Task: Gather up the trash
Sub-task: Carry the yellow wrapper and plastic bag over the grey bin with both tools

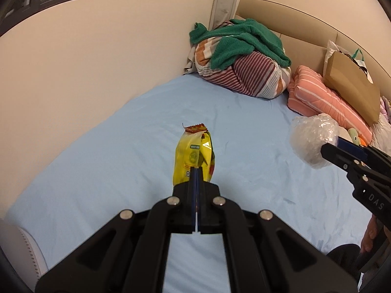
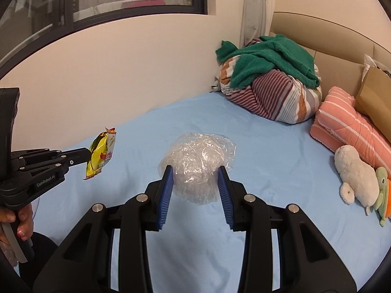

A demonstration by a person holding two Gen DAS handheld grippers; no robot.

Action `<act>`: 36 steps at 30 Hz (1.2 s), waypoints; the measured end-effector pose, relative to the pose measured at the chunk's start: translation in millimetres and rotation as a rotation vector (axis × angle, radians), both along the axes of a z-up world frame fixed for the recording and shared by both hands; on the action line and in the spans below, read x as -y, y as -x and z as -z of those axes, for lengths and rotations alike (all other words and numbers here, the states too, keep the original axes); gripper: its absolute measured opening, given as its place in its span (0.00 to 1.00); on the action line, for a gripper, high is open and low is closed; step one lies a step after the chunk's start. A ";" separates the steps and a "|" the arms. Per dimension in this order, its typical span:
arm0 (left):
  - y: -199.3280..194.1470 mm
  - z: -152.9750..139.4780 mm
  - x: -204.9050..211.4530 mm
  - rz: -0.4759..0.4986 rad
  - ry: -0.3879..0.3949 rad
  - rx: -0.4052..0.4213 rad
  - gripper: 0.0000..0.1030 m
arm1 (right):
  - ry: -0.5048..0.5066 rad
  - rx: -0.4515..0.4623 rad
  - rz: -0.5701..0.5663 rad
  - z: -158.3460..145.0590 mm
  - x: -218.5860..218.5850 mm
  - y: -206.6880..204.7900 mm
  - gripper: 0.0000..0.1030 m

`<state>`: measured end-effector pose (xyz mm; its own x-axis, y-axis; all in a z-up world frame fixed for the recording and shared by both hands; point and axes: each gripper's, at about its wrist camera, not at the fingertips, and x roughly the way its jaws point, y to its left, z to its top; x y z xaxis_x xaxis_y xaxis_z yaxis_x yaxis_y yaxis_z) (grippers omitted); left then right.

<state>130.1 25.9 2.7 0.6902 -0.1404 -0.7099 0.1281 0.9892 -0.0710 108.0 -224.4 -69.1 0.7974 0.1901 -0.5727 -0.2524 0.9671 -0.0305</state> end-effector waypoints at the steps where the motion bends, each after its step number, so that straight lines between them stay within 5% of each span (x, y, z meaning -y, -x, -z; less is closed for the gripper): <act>1: 10.4 -4.6 -9.3 -0.016 -0.006 0.007 0.00 | -0.003 0.005 -0.015 -2.6 -7.5 5.5 0.34; 24: 243.3 -81.4 -194.3 -0.544 -0.111 0.096 0.00 | -0.091 0.010 -0.631 -37.0 -256.8 124.7 0.34; 36: 305.1 -147.0 -260.6 -0.718 -0.214 0.216 0.00 | -0.124 0.035 -0.925 -82.6 -365.4 171.3 0.34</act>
